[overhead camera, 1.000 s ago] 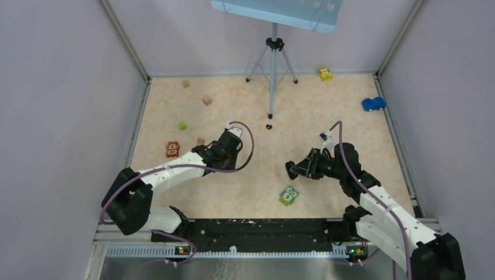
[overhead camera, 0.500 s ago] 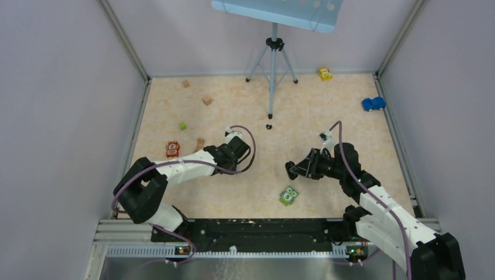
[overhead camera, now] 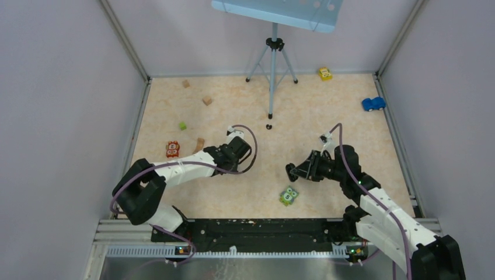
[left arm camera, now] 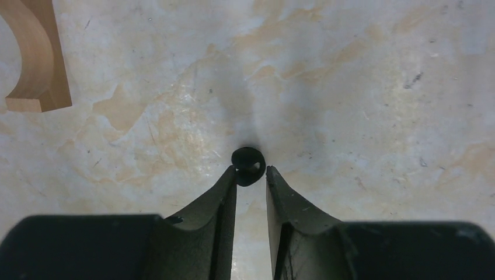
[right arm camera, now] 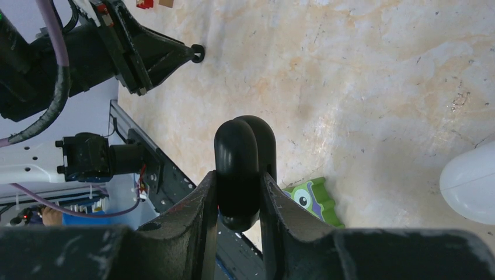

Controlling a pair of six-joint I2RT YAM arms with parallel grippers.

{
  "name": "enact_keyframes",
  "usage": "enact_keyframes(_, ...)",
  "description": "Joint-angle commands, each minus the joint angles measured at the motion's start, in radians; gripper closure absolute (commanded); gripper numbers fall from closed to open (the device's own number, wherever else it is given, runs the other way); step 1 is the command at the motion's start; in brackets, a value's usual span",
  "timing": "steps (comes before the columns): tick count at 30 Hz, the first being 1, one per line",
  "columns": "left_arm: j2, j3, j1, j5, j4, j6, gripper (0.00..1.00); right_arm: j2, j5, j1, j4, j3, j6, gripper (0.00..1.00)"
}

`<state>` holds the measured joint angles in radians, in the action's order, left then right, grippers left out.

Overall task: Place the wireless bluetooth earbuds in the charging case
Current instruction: Pick up the right earbud from the center of the board.

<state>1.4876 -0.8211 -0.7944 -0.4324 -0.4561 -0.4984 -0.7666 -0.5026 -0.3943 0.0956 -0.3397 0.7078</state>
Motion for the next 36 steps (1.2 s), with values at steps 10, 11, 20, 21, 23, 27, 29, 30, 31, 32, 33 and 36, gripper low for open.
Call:
enact_keyframes(10,0.062,-0.065,-0.052,-0.034,0.014,-0.007,0.69,0.005,-0.017,0.008,-0.046,-0.001,0.010,1.00)
enact_keyframes(11,0.070,-0.070,-0.053,-0.042,0.009,-0.007,0.69,0.006,-0.017,0.009,-0.042,-0.003,0.007,1.00)
enact_keyframes(20,0.109,-0.069,-0.053,-0.096,-0.007,-0.008,0.69,0.005,-0.017,0.009,-0.043,-0.007,0.007,1.00)
enact_keyframes(21,0.113,-0.068,-0.052,-0.103,-0.012,-0.011,0.69,0.004,-0.019,0.008,-0.043,-0.006,0.007,1.00)
enact_keyframes(23,0.114,-0.066,-0.053,-0.116,-0.021,-0.021,0.69,0.003,-0.019,0.009,-0.043,-0.006,0.007,1.00)
enact_keyframes(27,0.101,-0.052,-0.053,-0.124,-0.022,-0.032,0.70,0.001,-0.020,0.009,-0.041,-0.008,0.007,1.00)
enact_keyframes(29,0.098,-0.053,-0.053,-0.124,-0.024,-0.037,0.72,-0.001,-0.019,0.009,-0.042,-0.007,0.005,1.00)
enact_keyframes(30,0.096,-0.052,-0.053,-0.124,-0.027,-0.039,0.73,-0.002,-0.020,0.009,-0.044,-0.007,0.005,1.00)
enact_keyframes(31,0.095,-0.052,-0.053,-0.124,-0.028,-0.041,0.74,-0.004,-0.020,0.008,-0.045,-0.007,0.004,1.00)
enact_keyframes(32,0.093,-0.051,-0.052,-0.124,-0.029,-0.042,0.75,-0.004,-0.020,0.009,-0.046,-0.007,0.005,1.00)
enact_keyframes(33,0.093,-0.051,-0.053,-0.126,-0.033,-0.046,0.77,-0.004,-0.020,0.009,-0.046,-0.006,0.004,1.00)
enact_keyframes(36,0.087,-0.052,-0.053,-0.130,-0.056,-0.060,0.80,-0.004,-0.023,0.009,-0.045,-0.003,0.005,1.00)
